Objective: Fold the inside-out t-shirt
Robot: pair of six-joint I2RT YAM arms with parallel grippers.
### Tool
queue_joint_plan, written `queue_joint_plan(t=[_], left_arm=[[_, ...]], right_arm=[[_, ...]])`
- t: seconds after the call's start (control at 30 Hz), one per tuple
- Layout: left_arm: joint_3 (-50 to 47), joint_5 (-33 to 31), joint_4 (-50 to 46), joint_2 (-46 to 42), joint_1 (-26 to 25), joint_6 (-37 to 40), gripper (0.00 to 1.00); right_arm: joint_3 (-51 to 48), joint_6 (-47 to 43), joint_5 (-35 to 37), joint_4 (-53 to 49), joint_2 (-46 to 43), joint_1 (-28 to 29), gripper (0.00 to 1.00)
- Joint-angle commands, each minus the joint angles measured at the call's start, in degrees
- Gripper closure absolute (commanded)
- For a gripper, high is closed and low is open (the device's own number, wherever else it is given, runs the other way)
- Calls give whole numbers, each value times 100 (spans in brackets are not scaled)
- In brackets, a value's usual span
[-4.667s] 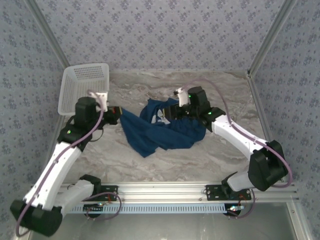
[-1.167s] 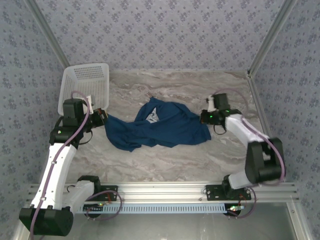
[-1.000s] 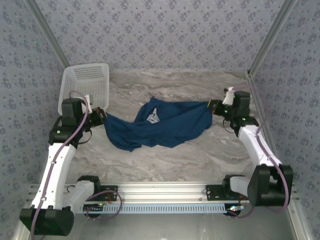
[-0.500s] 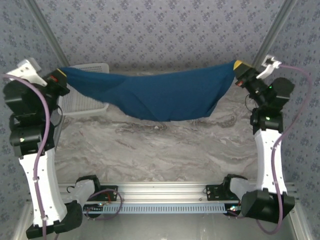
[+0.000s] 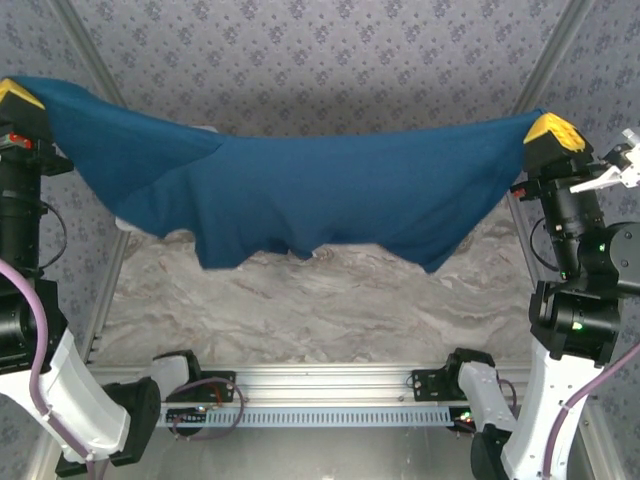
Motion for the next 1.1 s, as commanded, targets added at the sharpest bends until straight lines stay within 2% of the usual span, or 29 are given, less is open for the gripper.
queue_joint_plan(t=[0.0,0.17,0.33,0.5,0.6,0.63,0.73,0.83,0.87,0.93,1.0,1.07], left_arm=[[246,-271,-289,414,43,447,100],[576,176,-144,829,145,261,100],[335,769,180,1873,133,-256,100],[12,400,622,3415,-560,110,100],[477,363,613,4798,-857,196,100],[851,349,510,5374,-937,209,100],[2639,336,-73,7166,-1099,197,84],[4767,176,-668,8569,-1119,56,55],[4642,129,-634,8522,-1110,50,48],[3919,83,-556,8104,-1113,100,41],[3117,85,-495,7565,-1176,171,39],[2502,70,-593,7070,-1290,209,39]], right_arm=[[-34,-233,433,-611,139,-51,100],[117,-334,436,-661,309,-45,100],[41,-259,327,-551,1356,158,100],[-69,-890,1358,-130,3032,1039,100],[382,-1156,1857,-18,4483,1369,100],[652,-1164,1938,-96,5101,1431,97],[1657,-1387,2267,-503,6570,1582,81],[3124,-1805,2631,-1586,7605,1812,69],[3412,-1926,2667,-1923,7779,1903,67],[3434,-1994,2676,-2311,7732,2014,63],[2805,-1798,2489,-2495,7337,2048,61],[1608,-1601,2330,-2186,6645,2062,60]])
